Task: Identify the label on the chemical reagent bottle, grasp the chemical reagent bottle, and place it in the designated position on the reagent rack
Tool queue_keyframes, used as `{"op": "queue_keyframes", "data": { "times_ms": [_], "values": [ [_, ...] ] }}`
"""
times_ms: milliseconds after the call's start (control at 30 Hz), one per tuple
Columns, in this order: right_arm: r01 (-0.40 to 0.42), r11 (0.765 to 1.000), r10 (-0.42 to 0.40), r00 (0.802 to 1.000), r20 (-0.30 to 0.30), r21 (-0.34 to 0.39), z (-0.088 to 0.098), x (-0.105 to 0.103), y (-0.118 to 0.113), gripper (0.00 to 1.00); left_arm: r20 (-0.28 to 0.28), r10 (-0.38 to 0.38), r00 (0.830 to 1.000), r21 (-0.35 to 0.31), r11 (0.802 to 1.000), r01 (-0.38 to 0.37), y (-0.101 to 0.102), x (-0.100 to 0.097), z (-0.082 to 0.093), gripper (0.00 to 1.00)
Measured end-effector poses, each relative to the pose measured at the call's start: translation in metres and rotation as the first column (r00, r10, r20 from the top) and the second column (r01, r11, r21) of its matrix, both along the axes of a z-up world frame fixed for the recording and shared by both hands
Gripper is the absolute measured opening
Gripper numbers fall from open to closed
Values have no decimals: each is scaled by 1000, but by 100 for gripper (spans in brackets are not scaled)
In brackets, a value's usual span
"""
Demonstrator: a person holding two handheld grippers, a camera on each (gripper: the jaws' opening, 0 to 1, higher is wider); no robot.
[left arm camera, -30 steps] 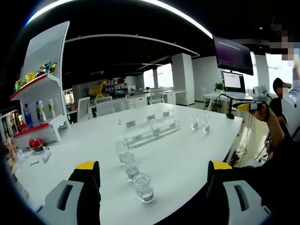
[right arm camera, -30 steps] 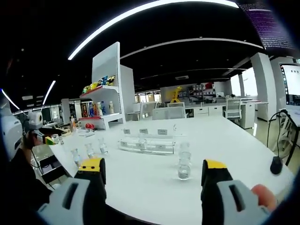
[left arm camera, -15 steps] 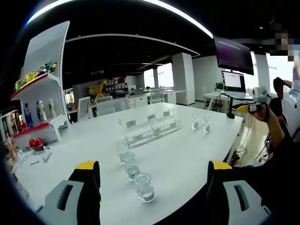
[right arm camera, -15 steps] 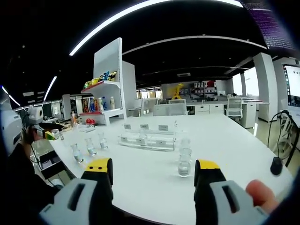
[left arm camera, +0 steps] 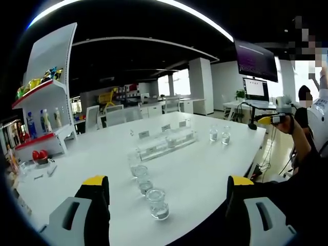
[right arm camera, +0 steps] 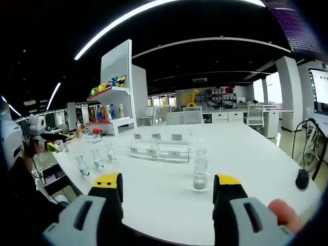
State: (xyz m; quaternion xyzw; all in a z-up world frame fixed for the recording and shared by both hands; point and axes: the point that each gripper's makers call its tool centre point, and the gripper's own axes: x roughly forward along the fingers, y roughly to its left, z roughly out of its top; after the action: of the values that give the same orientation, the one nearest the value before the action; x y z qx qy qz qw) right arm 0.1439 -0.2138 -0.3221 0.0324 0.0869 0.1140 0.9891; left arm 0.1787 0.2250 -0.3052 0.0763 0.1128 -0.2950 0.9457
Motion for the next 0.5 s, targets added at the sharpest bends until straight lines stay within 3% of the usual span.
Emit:
{"op": "queue_keyframes", "data": {
  "times_ms": [500],
  "values": [
    [2,1000,-3,999,-35,-25,-12,3,0,72,-1,-1,1000,2,1000,1,-1,1,0,95]
  ]
}}
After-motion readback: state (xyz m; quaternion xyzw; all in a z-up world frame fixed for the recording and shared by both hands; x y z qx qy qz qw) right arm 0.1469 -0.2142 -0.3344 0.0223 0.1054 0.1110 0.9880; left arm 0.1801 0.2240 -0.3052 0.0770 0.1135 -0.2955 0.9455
